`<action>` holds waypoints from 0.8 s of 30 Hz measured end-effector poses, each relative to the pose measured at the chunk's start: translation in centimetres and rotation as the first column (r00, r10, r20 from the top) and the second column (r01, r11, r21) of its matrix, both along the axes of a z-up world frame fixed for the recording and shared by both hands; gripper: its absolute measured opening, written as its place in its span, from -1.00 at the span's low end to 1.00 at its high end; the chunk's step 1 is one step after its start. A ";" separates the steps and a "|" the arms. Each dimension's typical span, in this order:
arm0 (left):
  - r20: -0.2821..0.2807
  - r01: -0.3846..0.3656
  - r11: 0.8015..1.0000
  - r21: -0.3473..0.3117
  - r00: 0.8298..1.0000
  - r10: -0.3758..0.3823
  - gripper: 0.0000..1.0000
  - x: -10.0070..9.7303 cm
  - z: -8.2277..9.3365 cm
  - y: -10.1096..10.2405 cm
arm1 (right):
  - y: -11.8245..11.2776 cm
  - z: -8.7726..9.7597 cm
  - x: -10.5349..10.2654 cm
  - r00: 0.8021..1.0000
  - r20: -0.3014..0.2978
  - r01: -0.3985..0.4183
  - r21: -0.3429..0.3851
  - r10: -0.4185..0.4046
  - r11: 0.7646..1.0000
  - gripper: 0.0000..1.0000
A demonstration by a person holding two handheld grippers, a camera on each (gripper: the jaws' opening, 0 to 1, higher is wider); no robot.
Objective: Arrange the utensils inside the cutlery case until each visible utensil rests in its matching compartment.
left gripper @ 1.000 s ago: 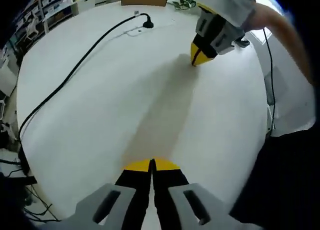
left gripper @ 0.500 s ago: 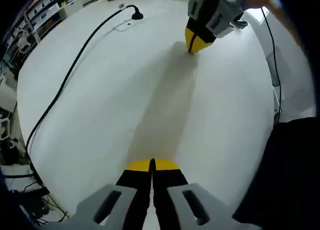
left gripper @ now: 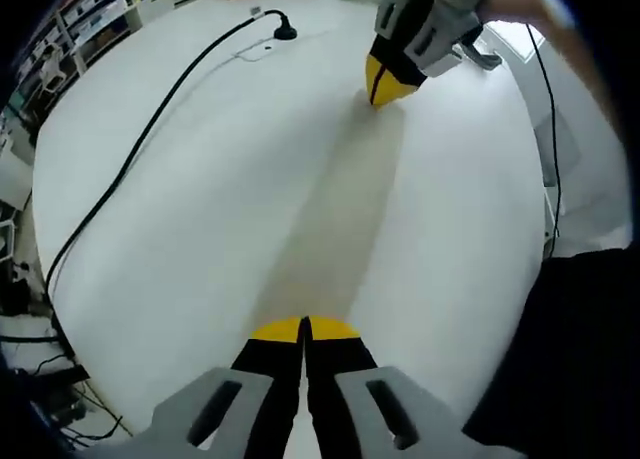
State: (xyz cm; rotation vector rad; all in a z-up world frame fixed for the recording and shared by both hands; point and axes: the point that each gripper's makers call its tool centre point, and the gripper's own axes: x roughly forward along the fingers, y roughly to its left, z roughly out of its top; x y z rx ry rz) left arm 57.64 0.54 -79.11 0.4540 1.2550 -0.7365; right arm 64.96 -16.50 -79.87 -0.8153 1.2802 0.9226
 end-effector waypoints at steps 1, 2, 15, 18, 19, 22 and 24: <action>0.001 0.001 1.000 0.000 1.000 -0.001 -1.00 0.0 0.0 0.0 | -0.1 0.2 0.1 1.000 0.001 0.000 0.007 0.000 1.000 -1.00; 0.004 0.005 1.000 0.005 1.000 -0.005 -1.00 0.0 0.0 -0.1 | -0.2 0.2 0.1 1.000 -0.003 0.000 0.013 0.000 1.000 -1.00; 0.000 -0.002 1.000 0.011 1.000 0.002 -1.00 0.2 0.0 -0.2 | -1.3 1.5 -1.4 0.994 -0.036 0.105 0.054 -0.103 0.993 -1.00; 0.009 0.005 1.000 0.016 1.000 -0.005 -1.00 0.2 0.0 -0.3 | -1.5 0.9 -1.6 0.994 -0.019 0.109 0.026 -0.108 0.994 -1.00; 0.011 0.009 1.000 0.016 1.000 -0.009 -1.00 0.2 0.0 -0.3 | -1.5 0.5 -1.6 0.994 -0.019 0.109 0.009 -0.109 0.994 -1.00; 0.013 0.005 1.000 0.015 1.000 -0.006 -1.00 0.2 -0.1 -0.3 | -1.5 0.3 -1.5 0.992 -0.015 0.124 -0.018 -0.124 0.992 -1.00; 0.014 0.001 1.000 0.012 1.000 -0.001 -1.00 0.2 -0.1 -0.2 | -1.6 0.3 -1.4 0.990 -0.031 0.135 -0.021 -0.136 0.991 -1.00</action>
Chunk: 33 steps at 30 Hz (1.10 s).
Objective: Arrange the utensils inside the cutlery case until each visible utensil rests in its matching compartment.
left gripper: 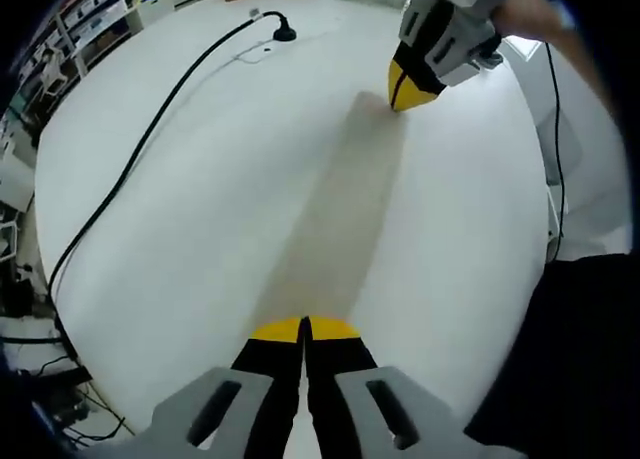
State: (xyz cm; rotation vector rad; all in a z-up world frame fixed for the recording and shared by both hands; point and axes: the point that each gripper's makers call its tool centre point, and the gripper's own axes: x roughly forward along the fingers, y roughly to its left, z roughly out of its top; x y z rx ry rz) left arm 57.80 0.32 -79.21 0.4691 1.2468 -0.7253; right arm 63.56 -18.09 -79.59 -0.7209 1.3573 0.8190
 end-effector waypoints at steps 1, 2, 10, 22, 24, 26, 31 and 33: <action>0.000 -0.002 1.000 -0.002 1.000 0.002 -1.00 0.0 0.0 0.0 | 0.0 0.0 0.0 1.000 -0.007 0.001 0.004 -0.001 1.000 -1.00; 0.000 -0.005 1.000 -0.004 1.000 0.005 -1.00 0.0 0.0 0.0 | 0.0 0.0 -0.1 1.000 -0.013 -0.004 0.011 0.004 1.000 -1.00; -0.001 0.003 1.000 0.002 1.000 -0.003 -1.00 0.0 -0.1 -0.1 | -0.2 0.2 -0.4 1.000 -0.020 -0.014 0.044 0.015 0.999 -1.00; 0.007 0.004 1.000 -0.015 1.000 -0.004 -1.00 0.1 -0.1 -0.3 | 9.2 -0.2 -4.1 0.996 -0.088 0.040 0.213 -0.021 0.976 -1.00; 0.008 0.006 1.000 -0.013 1.000 -0.006 -1.00 0.1 -0.1 -0.2 | 9.3 0.1 -4.0 0.994 -0.109 0.053 0.203 -0.031 0.978 -1.00; 0.009 0.005 1.000 -0.013 1.000 -0.005 -1.00 0.1 -0.1 -0.3 | 9.4 0.0 -3.6 0.997 -0.072 -0.008 0.185 0.022 0.983 -1.00; 0.016 0.011 1.000 -0.013 1.000 -0.011 -1.00 0.2 -0.1 -0.3 | 9.5 0.0 -3.8 0.996 -0.087 -0.013 0.112 0.023 0.994 -1.00; 0.014 0.013 1.000 -0.010 1.000 -0.013 -1.00 0.2 -0.1 -0.4 | 9.3 0.0 -3.7 0.994 -0.104 -0.001 0.112 0.013 0.994 -1.00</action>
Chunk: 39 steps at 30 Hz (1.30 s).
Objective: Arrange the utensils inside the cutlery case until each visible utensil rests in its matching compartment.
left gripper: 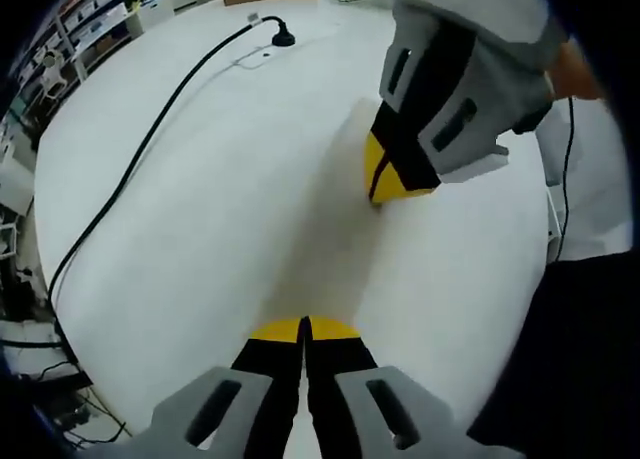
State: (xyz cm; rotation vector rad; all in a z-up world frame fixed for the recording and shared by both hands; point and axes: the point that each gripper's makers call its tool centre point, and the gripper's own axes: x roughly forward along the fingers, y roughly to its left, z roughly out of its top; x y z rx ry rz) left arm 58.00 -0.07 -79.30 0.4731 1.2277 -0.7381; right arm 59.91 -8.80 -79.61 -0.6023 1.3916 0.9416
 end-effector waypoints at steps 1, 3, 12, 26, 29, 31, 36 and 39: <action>0.001 0.003 1.000 0.003 1.000 -0.003 -1.00 0.0 0.0 -0.1 | 0.0 0.0 -0.1 1.000 -0.009 -0.003 0.004 0.003 1.000 -1.00; 0.013 0.025 1.000 0.002 1.000 -0.025 -1.00 0.1 0.1 -0.2 | 0.0 0.2 -0.4 0.994 -0.011 -0.112 0.022 0.112 0.993 -1.00; 0.220 0.271 0.945 -0.183 0.948 -0.230 -1.00 1.5 3.0 -4.9 | 0.4 3.1 1.5 0.870 0.233 -0.479 0.199 0.434 0.855 -1.00; 0.098 0.188 0.965 -0.180 0.980 -0.173 -1.00 1.8 0.3 -5.6 | -2.1 0.1 0.7 0.786 0.185 -0.612 0.091 0.591 0.786 -1.00; 0.097 0.168 0.968 -0.185 0.984 -0.152 -1.00 1.9 0.3 -5.8 | -2.0 0.4 0.6 0.788 0.194 -0.606 0.086 0.584 0.791 -1.00; 0.124 0.163 0.968 -0.190 0.982 -0.141 -1.00 2.4 0.3 -6.7 | -1.9 0.3 0.5 0.758 0.196 -0.643 0.062 0.622 0.764 -1.00; 0.128 0.181 0.965 -0.191 0.979 -0.158 -1.00 2.6 0.4 -6.7 | -1.7 0.4 0.6 0.788 0.166 -0.610 0.086 0.593 0.787 -1.00; 0.136 0.215 0.963 -0.165 0.972 -0.194 -1.00 2.5 0.3 -6.9 | -1.9 0.4 0.5 0.789 0.175 -0.610 0.102 0.590 0.786 -1.00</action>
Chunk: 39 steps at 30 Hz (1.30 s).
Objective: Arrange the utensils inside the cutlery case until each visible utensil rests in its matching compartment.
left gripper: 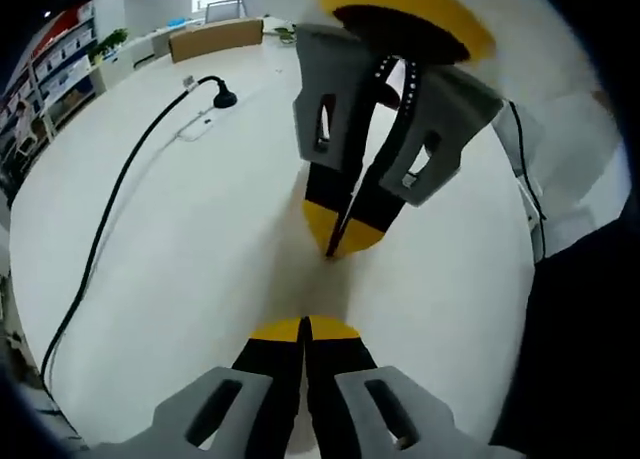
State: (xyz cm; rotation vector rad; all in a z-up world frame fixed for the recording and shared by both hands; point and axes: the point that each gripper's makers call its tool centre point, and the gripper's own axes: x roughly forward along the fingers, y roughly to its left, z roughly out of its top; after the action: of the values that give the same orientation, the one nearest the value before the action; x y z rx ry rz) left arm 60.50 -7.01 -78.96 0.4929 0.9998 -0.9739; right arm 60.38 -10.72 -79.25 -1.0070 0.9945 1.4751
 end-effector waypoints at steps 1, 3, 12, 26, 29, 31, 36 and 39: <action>0.002 0.006 1.000 0.001 1.000 -0.006 -1.00 0.0 0.1 0.1 | 0.0 0.0 0.0 1.000 0.002 -0.006 0.003 0.006 1.000 -1.00; 0.013 -0.027 0.998 0.051 1.000 0.026 -1.00 0.1 0.2 1.8 | -0.1 0.4 0.7 0.997 0.007 0.080 0.044 -0.080 0.996 -1.00; -0.065 -0.054 0.994 0.091 0.996 0.061 -1.00 -2.0 0.1 5.3 | -4.0 1.0 2.0 0.985 -0.002 0.170 -0.002 -0.170 0.985 -1.00; -0.101 -0.033 0.987 0.158 0.994 0.049 -1.00 -2.1 -0.2 5.3 | -4.4 -0.4 2.0 0.989 0.058 0.146 -0.139 -0.139 0.979 -1.00; -0.103 0.006 0.978 0.208 0.995 0.016 -1.00 -2.1 -0.3 5.1 | -4.4 -0.5 2.2 0.985 0.047 0.170 -0.154 -0.165 0.973 -1.00; -0.113 0.000 0.978 0.208 0.993 0.024 -1.00 -2.1 -0.3 5.3 | -4.5 -0.4 2.1 0.983 0.046 0.181 -0.155 -0.176 0.971 -1.00; -0.143 -0.042 0.983 0.180 0.987 0.068 -1.00 -1.8 0.0 5.2 | -4.5 0.1 2.1 0.957 0.000 0.290 -0.081 -0.291 0.954 -1.00; -0.092 -0.040 0.957 0.288 0.993 0.069 -1.00 -1.7 0.4 8.2 | -6.0 0.7 2.5 0.929 0.002 0.368 -0.090 -0.370 0.925 -1.00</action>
State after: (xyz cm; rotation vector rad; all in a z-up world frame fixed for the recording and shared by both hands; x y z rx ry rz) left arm 58.79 1.14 -78.53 0.6566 1.2487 -0.8143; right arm 62.86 -16.70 -78.57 -0.8159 1.1965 1.1350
